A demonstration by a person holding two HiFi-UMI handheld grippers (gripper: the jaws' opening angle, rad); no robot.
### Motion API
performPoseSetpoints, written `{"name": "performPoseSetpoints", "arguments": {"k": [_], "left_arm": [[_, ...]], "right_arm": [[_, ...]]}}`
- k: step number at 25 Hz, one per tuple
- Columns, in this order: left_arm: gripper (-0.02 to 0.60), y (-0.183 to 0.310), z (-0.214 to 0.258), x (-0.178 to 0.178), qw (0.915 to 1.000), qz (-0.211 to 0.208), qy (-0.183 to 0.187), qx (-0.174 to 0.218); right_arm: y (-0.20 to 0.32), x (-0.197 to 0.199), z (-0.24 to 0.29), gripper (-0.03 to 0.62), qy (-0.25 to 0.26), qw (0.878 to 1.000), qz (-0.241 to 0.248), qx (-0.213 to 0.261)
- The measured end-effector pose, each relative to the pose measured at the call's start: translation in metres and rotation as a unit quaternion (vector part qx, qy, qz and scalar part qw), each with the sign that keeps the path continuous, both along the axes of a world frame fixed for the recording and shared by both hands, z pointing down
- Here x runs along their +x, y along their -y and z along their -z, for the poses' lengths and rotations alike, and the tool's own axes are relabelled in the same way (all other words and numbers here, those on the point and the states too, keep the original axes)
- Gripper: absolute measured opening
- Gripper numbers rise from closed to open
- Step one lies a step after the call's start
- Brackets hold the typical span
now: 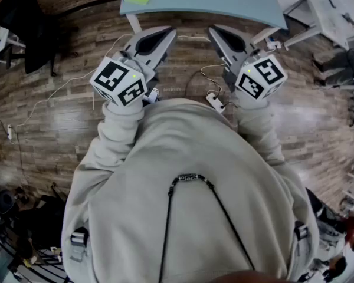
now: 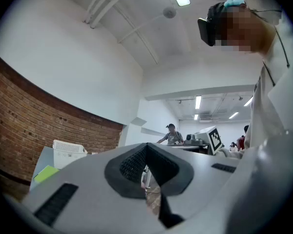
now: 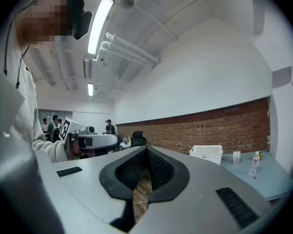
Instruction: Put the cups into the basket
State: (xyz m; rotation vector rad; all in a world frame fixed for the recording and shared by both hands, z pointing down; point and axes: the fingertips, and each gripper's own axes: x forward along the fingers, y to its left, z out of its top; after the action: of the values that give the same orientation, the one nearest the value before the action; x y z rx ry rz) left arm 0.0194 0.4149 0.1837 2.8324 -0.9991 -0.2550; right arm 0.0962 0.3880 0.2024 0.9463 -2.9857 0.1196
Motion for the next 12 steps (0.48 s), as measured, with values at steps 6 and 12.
{"name": "performPoseSetpoints", "arguments": {"k": [6, 12], "left_arm": [[-0.003, 0.0037, -0.004, 0.0014, 1.0, -0.003, -0.005, 0.005], [-0.003, 0.0096, -0.0087, 0.0045, 1.0, 0.005, 0.006, -0.004]], "right_arm": [[0.0024, -0.0013, -0.004, 0.012, -0.003, 1.0, 0.002, -0.004], [0.0095, 0.0074, -0.0056, 0.012, 0.008, 1.0, -0.003, -0.019]]}}
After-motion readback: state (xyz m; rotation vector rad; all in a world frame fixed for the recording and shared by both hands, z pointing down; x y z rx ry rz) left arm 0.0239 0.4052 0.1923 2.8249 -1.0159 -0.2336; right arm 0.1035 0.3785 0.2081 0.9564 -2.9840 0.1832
